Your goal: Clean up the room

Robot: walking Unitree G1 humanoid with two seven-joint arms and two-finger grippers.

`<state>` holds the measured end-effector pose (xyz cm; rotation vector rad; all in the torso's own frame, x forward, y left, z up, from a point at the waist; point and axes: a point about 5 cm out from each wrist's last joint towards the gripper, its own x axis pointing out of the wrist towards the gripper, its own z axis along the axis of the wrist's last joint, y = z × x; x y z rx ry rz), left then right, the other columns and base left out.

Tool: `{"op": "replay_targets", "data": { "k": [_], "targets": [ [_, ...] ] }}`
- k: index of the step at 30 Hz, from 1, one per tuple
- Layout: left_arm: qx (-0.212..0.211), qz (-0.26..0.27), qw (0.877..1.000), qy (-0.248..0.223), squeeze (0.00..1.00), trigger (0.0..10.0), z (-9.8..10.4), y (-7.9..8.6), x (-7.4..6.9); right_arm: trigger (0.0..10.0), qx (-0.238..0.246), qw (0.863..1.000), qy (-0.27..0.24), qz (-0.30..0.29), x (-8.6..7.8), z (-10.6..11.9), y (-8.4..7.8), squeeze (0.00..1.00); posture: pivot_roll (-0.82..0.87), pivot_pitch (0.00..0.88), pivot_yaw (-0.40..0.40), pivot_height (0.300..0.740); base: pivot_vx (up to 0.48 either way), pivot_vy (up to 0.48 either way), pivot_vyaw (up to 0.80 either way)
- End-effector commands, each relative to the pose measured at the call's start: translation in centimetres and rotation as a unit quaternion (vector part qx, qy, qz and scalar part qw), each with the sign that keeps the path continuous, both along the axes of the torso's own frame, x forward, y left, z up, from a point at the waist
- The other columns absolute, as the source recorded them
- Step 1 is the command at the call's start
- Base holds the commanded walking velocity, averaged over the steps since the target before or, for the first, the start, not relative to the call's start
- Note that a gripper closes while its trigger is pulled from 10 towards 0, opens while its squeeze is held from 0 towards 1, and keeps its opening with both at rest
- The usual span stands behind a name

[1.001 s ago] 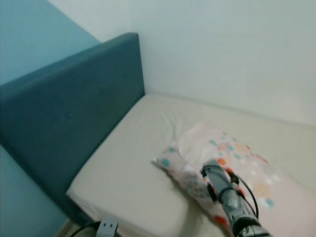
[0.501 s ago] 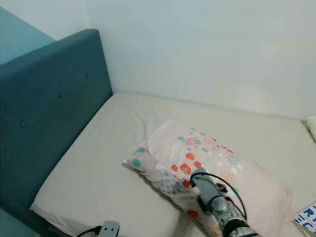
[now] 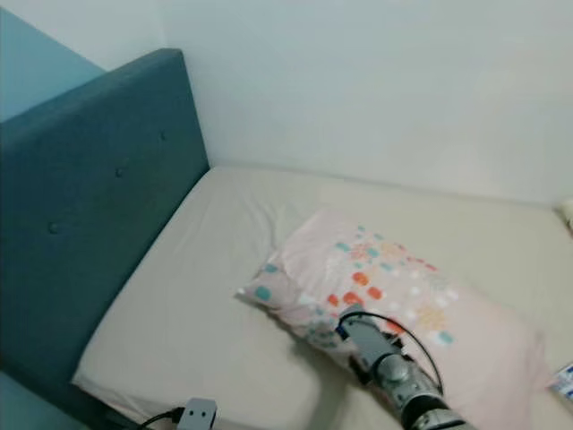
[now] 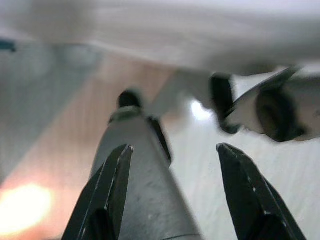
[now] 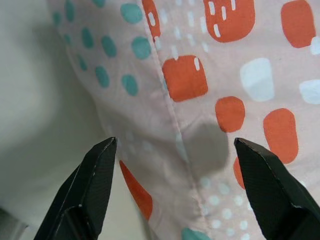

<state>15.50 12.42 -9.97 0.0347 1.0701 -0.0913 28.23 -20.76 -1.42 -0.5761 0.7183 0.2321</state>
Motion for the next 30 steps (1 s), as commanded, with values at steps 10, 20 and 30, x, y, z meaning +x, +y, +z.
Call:
{"op": "replay_targets", "data": {
  "k": [10,20,30],
  "targets": [
    [0.006,-0.005,1.0,0.016,0.0,10.0,-0.3,0.0,-0.7,10.0,-0.059,0.997,0.005,0.049,0.6,0.5,0.0,0.0,-0.02,0.038,-0.047,0.74,0.0,0.0,0.0],
    [-0.016,0.023,1.0,-0.003,0.0,10.0,-0.2,0.0,-0.6,10.0,-0.132,0.988,0.018,0.076,0.6,0.7,-0.9,0.0,-0.02,0.051,-0.047,0.715,0.0,0.0,0.0],
    [-0.067,0.039,0.975,-0.21,0.0,10.0,5.5,8.0,7.8,10.0,-0.187,0.977,0.058,0.082,-0.1,0.2,-1.8,0.0,-0.01,0.083,-0.04,0.68,0.0,0.0,0.0]
  ]
}}
